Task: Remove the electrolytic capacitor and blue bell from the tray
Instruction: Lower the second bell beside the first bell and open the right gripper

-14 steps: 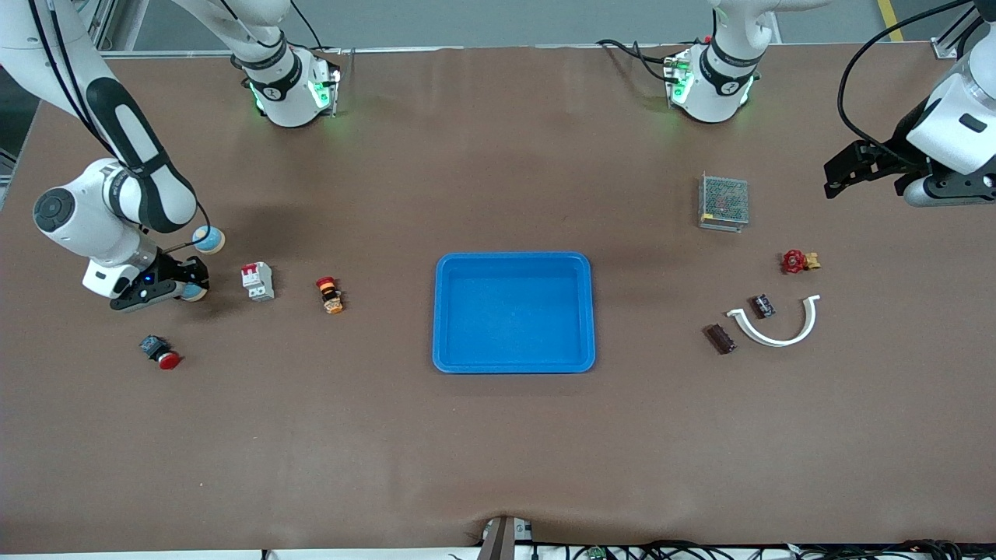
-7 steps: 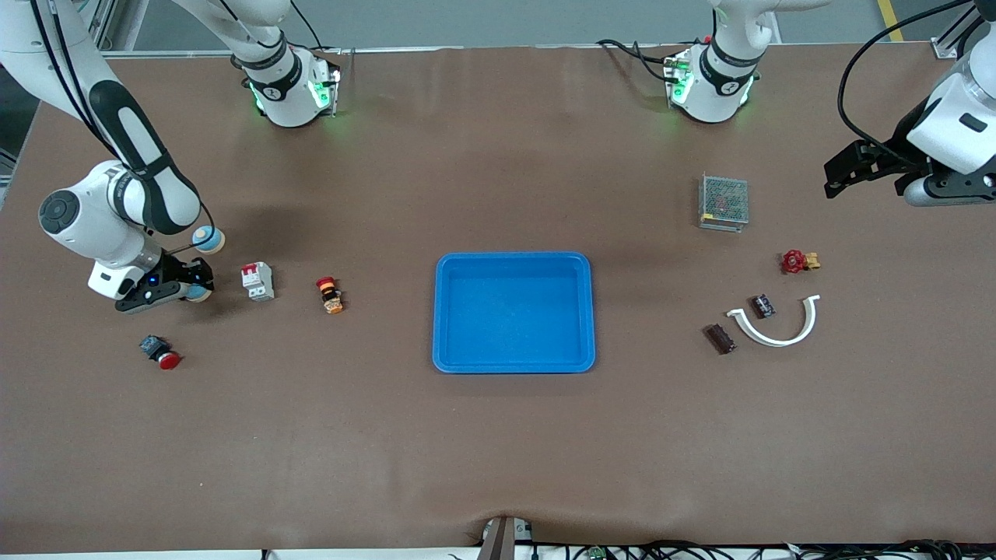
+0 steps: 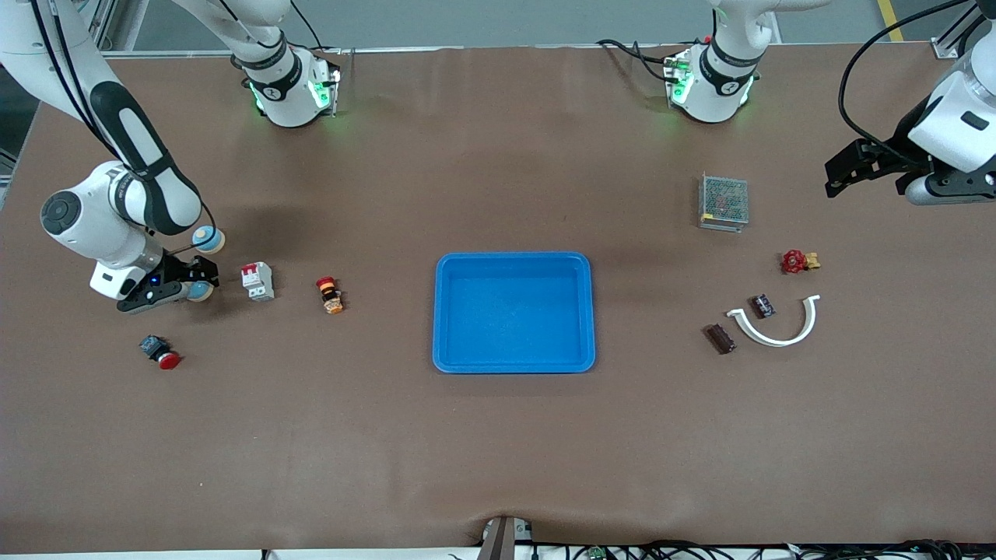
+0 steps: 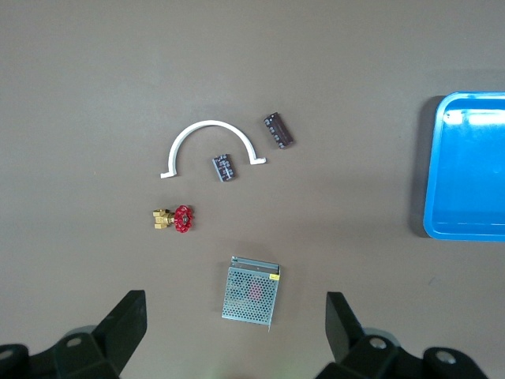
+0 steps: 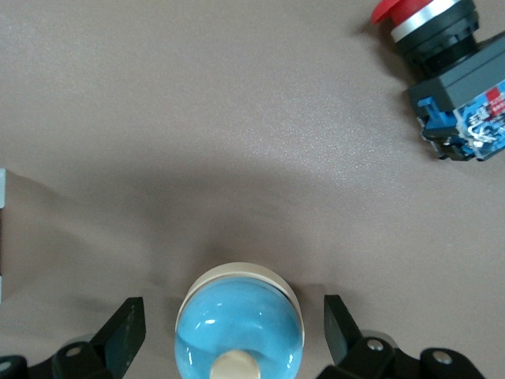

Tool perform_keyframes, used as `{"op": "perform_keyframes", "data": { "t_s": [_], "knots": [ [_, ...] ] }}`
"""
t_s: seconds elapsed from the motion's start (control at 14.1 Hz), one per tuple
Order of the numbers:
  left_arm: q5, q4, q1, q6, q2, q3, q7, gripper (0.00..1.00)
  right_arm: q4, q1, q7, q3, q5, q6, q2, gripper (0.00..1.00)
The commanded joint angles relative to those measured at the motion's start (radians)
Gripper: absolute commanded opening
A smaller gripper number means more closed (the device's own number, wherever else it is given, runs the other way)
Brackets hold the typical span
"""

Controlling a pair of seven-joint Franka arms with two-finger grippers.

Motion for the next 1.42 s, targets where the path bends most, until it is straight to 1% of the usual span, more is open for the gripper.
{"op": "perform_keyframes", "data": {
  "t_s": [0.0,0.07,0.14,0.36,0.43,0.57,0.78,1.0,1.21,1.35],
  "knots": [
    [-0.008,-0.001,0.007,-0.013,-0.019,-0.002,0.003,1.0,0.006,-0.008,-0.007,0.012,0.026,-0.02,-0.021,1.0],
    [-0.007,0.0,0.007,-0.013,-0.019,-0.002,0.006,1.0,0.025,-0.006,-0.007,0.012,0.026,-0.063,-0.035,1.0],
    [-0.004,0.0,0.011,-0.013,-0.02,-0.002,0.008,1.0,0.07,-0.006,-0.007,0.012,0.025,-0.145,-0.047,1.0],
    [-0.004,0.0,0.022,-0.013,-0.025,-0.004,0.009,1.0,0.272,-0.008,-0.009,0.008,0.023,-0.44,-0.047,1.0],
    [-0.004,0.0,0.022,-0.013,-0.025,-0.004,0.009,1.0,0.338,-0.006,-0.003,0.008,0.023,-0.512,-0.044,1.0],
    [-0.004,0.0,0.022,-0.013,-0.026,-0.004,0.009,1.0,0.424,-0.002,0.002,0.008,0.021,-0.603,-0.043,1.0],
    [-0.004,0.0,0.022,-0.019,-0.025,-0.004,0.009,1.0,0.507,0.02,0.055,0.008,0.011,-0.657,-0.038,1.0],
    [-0.004,0.002,0.022,-0.021,-0.026,-0.004,0.009,1.0,0.536,0.038,0.121,0.008,0.011,-0.66,-0.036,1.0],
    [-0.004,0.005,0.024,-0.036,-0.032,-0.004,0.011,1.0,0.576,0.084,0.225,0.008,0.011,-0.675,-0.036,1.0],
    [-0.004,0.005,0.022,-0.036,-0.032,-0.004,0.011,1.0,0.647,0.115,0.299,0.008,0.017,-0.755,-0.029,1.0]
  ]
}}
